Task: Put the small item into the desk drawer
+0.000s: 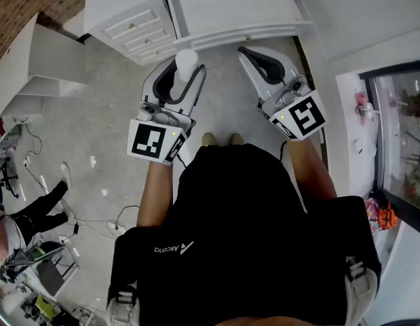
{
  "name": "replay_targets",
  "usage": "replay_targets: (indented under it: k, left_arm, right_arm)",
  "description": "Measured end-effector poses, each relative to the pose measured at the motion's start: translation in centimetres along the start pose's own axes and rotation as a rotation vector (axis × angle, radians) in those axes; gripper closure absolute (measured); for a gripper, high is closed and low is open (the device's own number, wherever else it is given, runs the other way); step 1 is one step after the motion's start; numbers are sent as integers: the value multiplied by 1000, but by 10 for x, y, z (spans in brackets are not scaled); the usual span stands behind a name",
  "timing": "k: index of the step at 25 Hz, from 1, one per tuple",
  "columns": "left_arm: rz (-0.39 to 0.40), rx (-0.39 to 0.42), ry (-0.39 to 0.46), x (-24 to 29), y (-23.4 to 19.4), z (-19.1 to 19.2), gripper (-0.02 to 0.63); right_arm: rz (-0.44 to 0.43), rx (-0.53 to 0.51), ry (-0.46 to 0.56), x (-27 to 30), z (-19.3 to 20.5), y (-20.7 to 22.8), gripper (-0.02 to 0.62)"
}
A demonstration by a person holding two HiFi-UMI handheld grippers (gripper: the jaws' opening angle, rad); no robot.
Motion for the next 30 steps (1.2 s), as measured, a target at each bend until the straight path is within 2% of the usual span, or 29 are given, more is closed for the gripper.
replay_targets:
  k: [7,16,30]
  left_arm:
    - [11,-6,5,2,-15,-1,426]
    - [38,-22,13,7,-38,-1,426]
    - [73,-3,-19,31,-87,7,426]
  right_arm:
    - [0,-6,5,15,-1,-2,595]
    - [40,-12,-21,32,1,-3,595]
    - [91,-15,-49,69,11,4,595]
Point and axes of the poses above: the fingertips, and each gripper's own axes: x forward along the fingers, y to its right, z out of its underside, the point moved 7 cm from there along -x, backward along the fingers, and after that the axes turned 14 degrees about -z, right-handed, at the moved point
